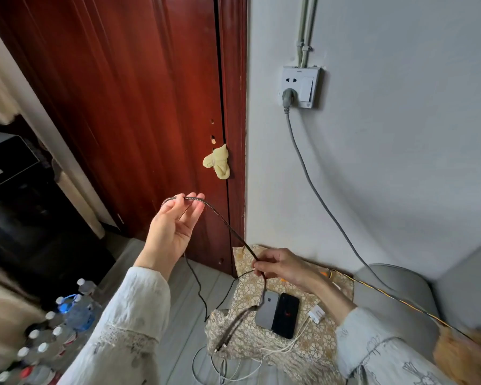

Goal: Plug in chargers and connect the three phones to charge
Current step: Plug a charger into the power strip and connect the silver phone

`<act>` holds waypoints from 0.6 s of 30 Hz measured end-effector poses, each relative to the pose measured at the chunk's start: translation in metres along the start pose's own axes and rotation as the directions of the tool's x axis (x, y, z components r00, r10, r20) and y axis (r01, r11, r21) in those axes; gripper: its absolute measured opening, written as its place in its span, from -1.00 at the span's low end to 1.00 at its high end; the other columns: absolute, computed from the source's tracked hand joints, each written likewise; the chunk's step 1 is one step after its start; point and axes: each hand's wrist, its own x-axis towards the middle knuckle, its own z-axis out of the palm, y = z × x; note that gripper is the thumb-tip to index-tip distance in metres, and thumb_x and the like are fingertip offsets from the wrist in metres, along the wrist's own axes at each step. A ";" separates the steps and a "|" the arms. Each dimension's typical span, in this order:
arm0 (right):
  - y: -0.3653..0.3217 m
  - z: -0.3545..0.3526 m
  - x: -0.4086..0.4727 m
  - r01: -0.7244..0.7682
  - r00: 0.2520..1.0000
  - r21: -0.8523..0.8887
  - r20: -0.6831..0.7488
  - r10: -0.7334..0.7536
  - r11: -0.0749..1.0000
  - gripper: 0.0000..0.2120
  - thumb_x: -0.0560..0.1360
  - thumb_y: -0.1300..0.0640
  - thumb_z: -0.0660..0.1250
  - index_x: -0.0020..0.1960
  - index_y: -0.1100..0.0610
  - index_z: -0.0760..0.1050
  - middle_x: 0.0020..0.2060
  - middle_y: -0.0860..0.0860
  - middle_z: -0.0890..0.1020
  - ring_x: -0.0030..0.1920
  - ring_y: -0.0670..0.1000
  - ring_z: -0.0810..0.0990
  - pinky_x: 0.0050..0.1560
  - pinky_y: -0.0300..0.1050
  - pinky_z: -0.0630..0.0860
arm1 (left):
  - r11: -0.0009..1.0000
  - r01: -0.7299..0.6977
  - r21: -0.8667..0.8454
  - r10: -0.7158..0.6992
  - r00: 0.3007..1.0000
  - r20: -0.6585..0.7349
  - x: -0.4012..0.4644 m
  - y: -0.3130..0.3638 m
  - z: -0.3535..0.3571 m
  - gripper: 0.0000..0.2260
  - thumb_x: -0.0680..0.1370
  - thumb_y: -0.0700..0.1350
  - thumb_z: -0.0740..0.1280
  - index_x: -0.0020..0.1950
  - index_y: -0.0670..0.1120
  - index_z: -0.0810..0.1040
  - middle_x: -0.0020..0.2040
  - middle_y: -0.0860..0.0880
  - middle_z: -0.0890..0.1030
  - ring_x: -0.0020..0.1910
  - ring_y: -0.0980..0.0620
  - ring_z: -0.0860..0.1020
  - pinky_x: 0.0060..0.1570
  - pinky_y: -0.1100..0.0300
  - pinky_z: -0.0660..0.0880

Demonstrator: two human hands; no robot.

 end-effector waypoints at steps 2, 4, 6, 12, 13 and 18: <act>0.005 -0.001 -0.001 0.006 0.993 -0.022 -0.117 -0.009 1.000 -0.89 0.51 0.19 0.29 -0.03 0.15 0.59 -0.21 -0.01 0.62 -0.12 -0.05 0.59 0.13 -0.02 0.51 | 0.997 0.044 0.068 -0.039 0.997 -0.070 0.000 -0.001 -0.011 -0.85 0.55 -0.28 0.21 -0.19 -0.22 0.51 -0.25 -0.14 0.66 -0.15 -0.08 0.68 -0.25 0.20 0.62; 0.003 -0.003 -0.002 0.046 0.983 0.000 -0.179 -0.045 0.999 -0.87 0.52 0.22 0.28 -0.02 0.17 0.60 -0.26 0.01 0.61 -0.18 -0.06 0.57 0.03 -0.08 0.53 | 0.919 0.097 0.382 -0.041 0.987 -0.153 -0.003 -0.006 -0.026 -0.87 0.55 -0.23 0.24 -0.13 -0.22 0.56 -0.21 -0.14 0.66 -0.22 -0.05 0.68 -0.27 0.19 0.63; -0.006 -0.005 -0.003 0.102 0.977 -0.021 -0.189 -0.104 0.995 -0.86 0.52 0.21 0.28 -0.02 0.14 0.62 -0.31 -0.02 0.60 -0.26 -0.15 0.56 -0.14 -0.28 0.51 | 0.663 0.089 0.743 0.064 0.982 -0.175 -0.006 -0.013 -0.038 -0.87 0.51 -0.18 0.30 -0.03 -0.21 0.59 -0.19 -0.09 0.66 -0.26 0.01 0.67 -0.20 0.17 0.63; -0.040 -0.011 0.001 0.172 0.978 -0.203 -0.079 -0.192 0.964 -0.82 0.53 0.21 0.26 -0.08 0.19 0.64 -0.43 -0.06 0.51 -0.42 -0.15 0.45 -0.31 -0.27 0.41 | -0.035 -0.343 0.939 -0.157 0.929 0.334 -0.017 -0.040 -0.018 -0.59 0.44 -0.15 0.40 0.28 -0.02 0.45 0.14 0.16 0.48 0.16 0.17 0.45 0.23 0.23 0.33; -0.042 -0.011 0.001 0.178 0.978 -0.203 -0.071 -0.196 0.963 -0.81 0.53 0.21 0.24 -0.11 0.17 0.64 -0.45 -0.07 0.48 -0.43 -0.14 0.43 -0.31 -0.25 0.39 | -0.061 -0.362 0.930 -0.245 0.909 0.338 -0.018 -0.046 -0.014 -0.67 0.45 -0.12 0.39 0.21 -0.01 0.50 0.09 0.15 0.54 0.11 0.16 0.51 0.19 0.24 0.38; -0.033 -0.022 -0.004 0.144 0.986 -0.205 -0.053 -0.158 0.968 -0.83 0.52 0.12 0.27 -0.15 0.11 0.62 -0.42 -0.09 0.49 -0.40 -0.16 0.44 -0.31 -0.30 0.39 | 0.082 -0.377 0.923 -0.140 0.912 0.385 -0.025 -0.052 -0.012 -0.81 0.47 -0.18 0.35 -0.29 0.07 0.59 -0.42 0.14 0.63 -0.30 0.13 0.63 -0.18 0.26 0.50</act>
